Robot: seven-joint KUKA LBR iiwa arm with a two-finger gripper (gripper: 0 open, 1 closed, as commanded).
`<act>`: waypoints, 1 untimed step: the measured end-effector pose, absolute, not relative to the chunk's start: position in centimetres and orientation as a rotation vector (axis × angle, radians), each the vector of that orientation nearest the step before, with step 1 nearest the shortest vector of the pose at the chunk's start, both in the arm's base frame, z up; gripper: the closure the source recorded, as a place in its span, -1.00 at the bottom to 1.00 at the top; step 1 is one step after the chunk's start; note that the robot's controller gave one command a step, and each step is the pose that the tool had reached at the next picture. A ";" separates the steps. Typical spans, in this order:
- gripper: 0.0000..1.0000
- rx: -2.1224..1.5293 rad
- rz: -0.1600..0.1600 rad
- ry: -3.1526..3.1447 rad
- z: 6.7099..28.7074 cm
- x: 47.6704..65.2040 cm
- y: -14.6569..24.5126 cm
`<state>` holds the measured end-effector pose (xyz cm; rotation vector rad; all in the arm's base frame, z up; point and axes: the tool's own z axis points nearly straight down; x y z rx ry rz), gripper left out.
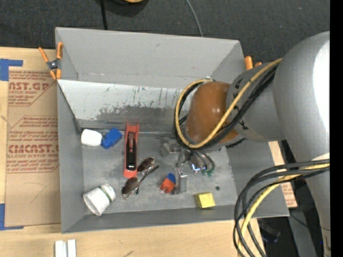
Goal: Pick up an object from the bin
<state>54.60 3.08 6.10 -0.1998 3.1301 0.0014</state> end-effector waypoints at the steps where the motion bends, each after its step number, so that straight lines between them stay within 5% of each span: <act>1: -1.00 -0.360 -0.001 3.114 6.3 55.3 3.5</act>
Offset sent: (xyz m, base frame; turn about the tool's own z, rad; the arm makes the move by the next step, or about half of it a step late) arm 0.0067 0.0174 0.0090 0.0298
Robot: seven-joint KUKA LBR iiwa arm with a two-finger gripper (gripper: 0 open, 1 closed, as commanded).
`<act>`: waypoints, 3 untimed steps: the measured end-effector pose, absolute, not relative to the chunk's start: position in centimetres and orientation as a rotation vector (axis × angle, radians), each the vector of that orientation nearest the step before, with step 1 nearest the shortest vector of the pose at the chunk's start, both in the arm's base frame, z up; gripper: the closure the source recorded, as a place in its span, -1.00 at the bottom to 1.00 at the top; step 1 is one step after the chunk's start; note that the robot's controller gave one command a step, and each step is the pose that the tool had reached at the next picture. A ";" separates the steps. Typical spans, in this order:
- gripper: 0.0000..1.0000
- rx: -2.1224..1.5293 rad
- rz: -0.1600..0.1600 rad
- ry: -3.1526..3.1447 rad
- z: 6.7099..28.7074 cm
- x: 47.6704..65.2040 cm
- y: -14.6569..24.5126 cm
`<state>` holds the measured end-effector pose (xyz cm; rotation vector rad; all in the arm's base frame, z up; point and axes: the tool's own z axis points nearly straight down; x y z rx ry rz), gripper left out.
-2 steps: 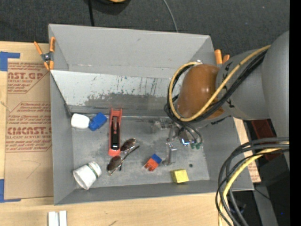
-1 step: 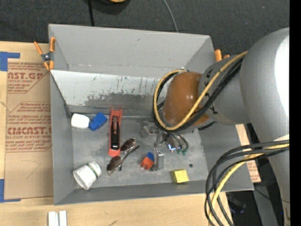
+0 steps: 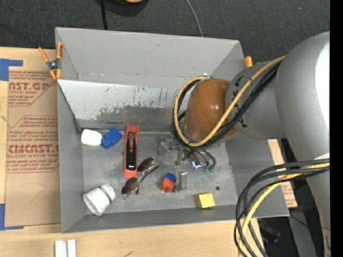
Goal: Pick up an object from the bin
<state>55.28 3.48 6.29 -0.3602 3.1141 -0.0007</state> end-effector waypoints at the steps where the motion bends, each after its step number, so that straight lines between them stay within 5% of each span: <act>1: -1.00 -0.156 0.002 3.130 6.8 55.3 4.5; 3: -1.00 -0.310 0.004 3.118 6.9 54.1 6.5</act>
Offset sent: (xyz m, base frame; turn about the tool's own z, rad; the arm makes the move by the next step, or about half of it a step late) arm 0.0023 0.0568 0.0071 0.0114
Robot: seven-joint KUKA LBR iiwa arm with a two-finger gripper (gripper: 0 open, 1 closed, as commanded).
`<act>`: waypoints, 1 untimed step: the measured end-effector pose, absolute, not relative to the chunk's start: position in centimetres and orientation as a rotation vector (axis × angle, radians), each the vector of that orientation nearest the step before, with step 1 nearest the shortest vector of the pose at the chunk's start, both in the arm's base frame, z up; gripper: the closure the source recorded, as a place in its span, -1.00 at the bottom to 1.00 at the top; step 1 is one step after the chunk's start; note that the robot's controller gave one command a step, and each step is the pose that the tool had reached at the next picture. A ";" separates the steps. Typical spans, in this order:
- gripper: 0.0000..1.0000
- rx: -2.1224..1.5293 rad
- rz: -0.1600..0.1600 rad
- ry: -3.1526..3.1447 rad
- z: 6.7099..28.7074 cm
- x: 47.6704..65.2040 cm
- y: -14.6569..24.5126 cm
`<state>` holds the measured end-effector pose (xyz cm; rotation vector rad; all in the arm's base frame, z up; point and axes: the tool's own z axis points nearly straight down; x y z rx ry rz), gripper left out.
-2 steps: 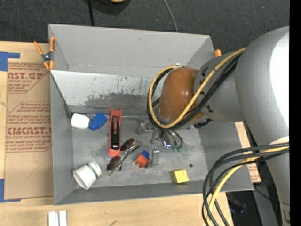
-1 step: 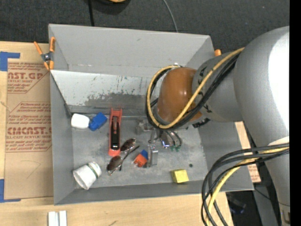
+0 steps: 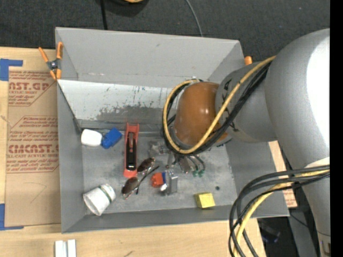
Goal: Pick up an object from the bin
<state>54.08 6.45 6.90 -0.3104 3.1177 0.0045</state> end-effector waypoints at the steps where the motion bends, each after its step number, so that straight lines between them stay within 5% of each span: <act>1: 1.00 0.070 0.004 3.132 7.0 54.6 10.3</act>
Offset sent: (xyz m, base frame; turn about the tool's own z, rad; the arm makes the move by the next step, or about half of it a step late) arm 0.0000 0.0000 0.0000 0.0000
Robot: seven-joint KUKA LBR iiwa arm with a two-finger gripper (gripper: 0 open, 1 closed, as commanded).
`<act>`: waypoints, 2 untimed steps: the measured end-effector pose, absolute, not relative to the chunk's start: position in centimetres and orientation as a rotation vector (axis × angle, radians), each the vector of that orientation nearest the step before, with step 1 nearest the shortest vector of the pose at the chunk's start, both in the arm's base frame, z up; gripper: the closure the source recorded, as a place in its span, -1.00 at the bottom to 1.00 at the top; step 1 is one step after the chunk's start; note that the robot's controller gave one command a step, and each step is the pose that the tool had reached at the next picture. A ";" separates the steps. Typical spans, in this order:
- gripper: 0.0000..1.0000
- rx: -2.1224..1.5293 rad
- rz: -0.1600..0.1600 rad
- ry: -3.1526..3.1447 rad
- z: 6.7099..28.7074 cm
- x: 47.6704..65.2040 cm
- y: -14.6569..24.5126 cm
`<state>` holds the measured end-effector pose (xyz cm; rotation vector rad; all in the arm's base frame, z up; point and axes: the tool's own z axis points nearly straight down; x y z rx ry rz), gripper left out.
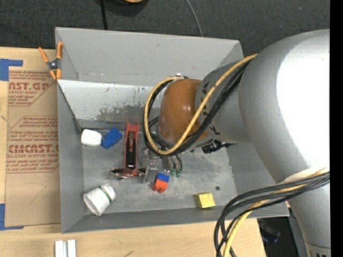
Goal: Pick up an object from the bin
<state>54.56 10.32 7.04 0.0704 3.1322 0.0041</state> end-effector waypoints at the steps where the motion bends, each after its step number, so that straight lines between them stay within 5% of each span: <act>1: 1.00 0.070 0.003 3.132 7.0 54.6 10.3; 2: 1.00 0.073 0.003 3.133 7.0 54.7 10.4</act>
Offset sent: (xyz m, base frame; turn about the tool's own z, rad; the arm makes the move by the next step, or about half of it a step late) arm 0.0151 0.0168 -0.0004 0.0060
